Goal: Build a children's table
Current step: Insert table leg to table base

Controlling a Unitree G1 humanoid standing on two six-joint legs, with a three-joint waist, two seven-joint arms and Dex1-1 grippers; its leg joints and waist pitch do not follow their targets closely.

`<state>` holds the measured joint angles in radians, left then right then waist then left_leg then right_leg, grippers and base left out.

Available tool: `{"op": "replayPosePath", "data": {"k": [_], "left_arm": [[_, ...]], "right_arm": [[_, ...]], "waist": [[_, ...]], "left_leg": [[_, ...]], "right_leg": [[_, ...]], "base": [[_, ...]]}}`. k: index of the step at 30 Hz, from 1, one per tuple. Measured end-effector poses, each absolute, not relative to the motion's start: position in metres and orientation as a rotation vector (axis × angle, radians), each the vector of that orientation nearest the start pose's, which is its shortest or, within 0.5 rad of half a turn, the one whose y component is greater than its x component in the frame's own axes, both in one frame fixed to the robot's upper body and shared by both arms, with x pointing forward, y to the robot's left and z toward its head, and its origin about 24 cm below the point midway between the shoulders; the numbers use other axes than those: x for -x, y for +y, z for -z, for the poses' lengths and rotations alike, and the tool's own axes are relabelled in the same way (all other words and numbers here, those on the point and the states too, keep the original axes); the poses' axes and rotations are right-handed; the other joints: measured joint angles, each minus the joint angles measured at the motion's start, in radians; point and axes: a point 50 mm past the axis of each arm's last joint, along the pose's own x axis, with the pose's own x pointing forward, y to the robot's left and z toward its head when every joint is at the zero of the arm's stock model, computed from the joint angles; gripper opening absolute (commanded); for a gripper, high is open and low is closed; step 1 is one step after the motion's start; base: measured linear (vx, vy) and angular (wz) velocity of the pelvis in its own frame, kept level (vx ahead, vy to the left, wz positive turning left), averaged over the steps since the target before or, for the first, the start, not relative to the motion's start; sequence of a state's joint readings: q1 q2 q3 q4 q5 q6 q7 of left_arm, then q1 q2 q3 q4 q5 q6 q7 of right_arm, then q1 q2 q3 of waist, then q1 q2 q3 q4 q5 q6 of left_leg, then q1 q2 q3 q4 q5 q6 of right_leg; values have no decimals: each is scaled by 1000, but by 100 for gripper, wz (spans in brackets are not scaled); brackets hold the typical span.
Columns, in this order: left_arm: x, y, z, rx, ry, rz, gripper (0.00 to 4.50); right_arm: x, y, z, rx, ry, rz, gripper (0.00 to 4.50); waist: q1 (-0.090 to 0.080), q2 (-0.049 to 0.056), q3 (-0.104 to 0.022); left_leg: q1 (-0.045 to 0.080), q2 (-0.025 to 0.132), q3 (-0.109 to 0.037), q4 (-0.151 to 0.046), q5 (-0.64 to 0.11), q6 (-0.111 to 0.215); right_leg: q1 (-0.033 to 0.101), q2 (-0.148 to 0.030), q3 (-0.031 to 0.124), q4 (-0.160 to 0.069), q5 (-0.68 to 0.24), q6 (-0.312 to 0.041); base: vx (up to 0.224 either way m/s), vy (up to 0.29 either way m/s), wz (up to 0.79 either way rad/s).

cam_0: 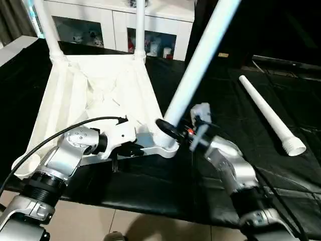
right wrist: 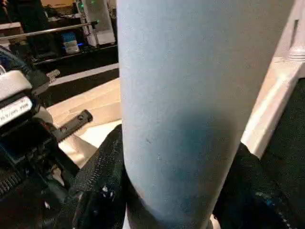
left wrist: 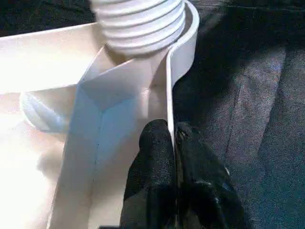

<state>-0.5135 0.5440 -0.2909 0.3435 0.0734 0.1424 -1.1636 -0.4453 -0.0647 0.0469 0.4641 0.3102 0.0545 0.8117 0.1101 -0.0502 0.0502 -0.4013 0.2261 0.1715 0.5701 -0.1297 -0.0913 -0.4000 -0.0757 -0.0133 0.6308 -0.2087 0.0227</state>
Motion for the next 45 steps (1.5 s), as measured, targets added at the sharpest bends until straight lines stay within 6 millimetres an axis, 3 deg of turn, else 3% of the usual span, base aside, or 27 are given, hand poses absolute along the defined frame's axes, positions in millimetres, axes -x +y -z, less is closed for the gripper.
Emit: {"op": "replayPosePath", "data": {"k": [10,14,26,31,35,45], "left_arm": [[-310,168,-74,-626,447,1228,0],[-312,165,-72,-630,451,1238,0],[-314,163,-71,-641,444,1253,0],[-314,165,-70,-645,451,1250,0],[-316,169,-69,-661,466,1252,0],[-317,172,-72,-680,492,1282,0]], "right_arm": [[-300,-106,-51,-234,-4,-889,188],[-298,-111,-53,-169,-9,-924,188],[-301,-106,-64,109,5,-1093,188],[-306,-103,-64,117,22,-1120,188],[-318,-93,-62,94,70,-1156,188],[-328,-86,-66,115,116,-1242,188]], "waist": [[2,1,0],[4,11,-1],[13,10,-3],[4,9,-3],[-7,8,-3],[-18,5,-5]], "left_leg": [[1,0,-1,0,0,-1],[1,-1,-1,1,0,-1],[1,-1,-2,2,0,-1],[6,-1,-2,2,0,-1],[17,-1,-2,1,0,-1],[17,-1,-3,0,0,-1]], "right_leg": [[1,0,0,0,0,0],[2,-1,0,1,0,0],[4,-1,-1,0,0,0],[7,-1,-1,1,0,0],[16,-1,-1,1,0,0],[15,-1,-1,1,1,-2]], "base": [[0,0,0],[0,0,0],[0,0,0],[0,0,0],[0,0,0],[0,0,0]]}}
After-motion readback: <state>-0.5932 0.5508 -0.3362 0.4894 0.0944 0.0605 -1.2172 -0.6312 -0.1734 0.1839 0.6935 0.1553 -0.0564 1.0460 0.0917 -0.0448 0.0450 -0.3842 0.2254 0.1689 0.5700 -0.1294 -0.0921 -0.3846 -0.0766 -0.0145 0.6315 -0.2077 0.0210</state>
